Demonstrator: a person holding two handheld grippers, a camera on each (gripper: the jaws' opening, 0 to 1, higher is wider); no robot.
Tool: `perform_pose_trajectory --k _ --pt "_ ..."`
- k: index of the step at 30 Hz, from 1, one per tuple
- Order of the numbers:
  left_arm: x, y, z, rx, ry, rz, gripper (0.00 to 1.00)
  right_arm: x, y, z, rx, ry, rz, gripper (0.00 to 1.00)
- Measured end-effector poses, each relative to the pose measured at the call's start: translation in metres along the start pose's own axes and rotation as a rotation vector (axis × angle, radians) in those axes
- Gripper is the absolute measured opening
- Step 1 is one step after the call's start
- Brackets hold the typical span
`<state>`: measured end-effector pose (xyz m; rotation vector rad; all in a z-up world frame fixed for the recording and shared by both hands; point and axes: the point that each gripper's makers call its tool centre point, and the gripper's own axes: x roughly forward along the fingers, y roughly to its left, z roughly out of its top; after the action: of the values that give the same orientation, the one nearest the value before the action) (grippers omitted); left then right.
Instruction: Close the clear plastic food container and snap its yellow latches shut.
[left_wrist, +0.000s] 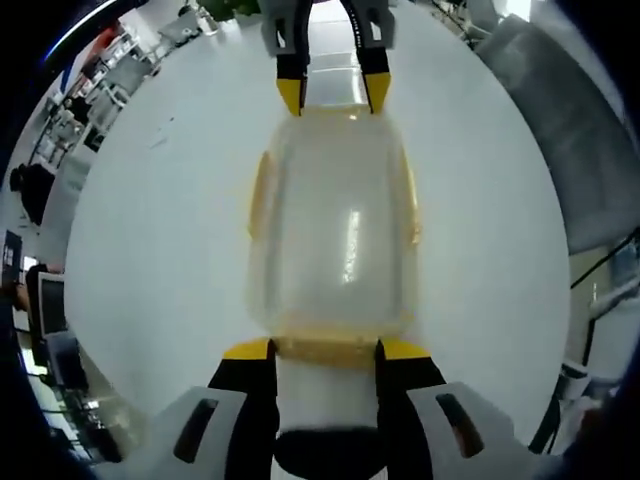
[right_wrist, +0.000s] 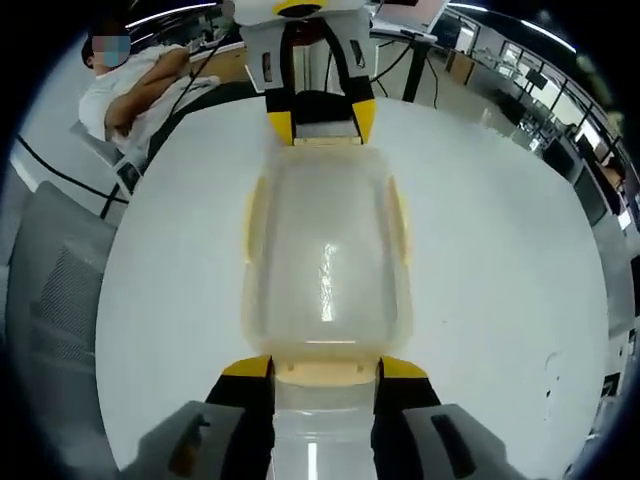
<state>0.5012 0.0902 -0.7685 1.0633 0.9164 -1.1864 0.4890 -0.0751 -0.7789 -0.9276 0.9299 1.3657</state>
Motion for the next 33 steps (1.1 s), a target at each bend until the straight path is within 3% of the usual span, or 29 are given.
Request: perform_pose_trajectory --k 12,33 --pt "-0.021 0.007 0.021 -0.008 -0.023 0.031 0.35 -0.03 -0.007 -0.002 -0.021 -0.011 -0.028 0.35" --pt "-0.027 0.01 0.054 0.001 -0.033 0.052 0.35 -0.058 -0.007 -0.024 -0.024 -0.003 -0.052 0.35"
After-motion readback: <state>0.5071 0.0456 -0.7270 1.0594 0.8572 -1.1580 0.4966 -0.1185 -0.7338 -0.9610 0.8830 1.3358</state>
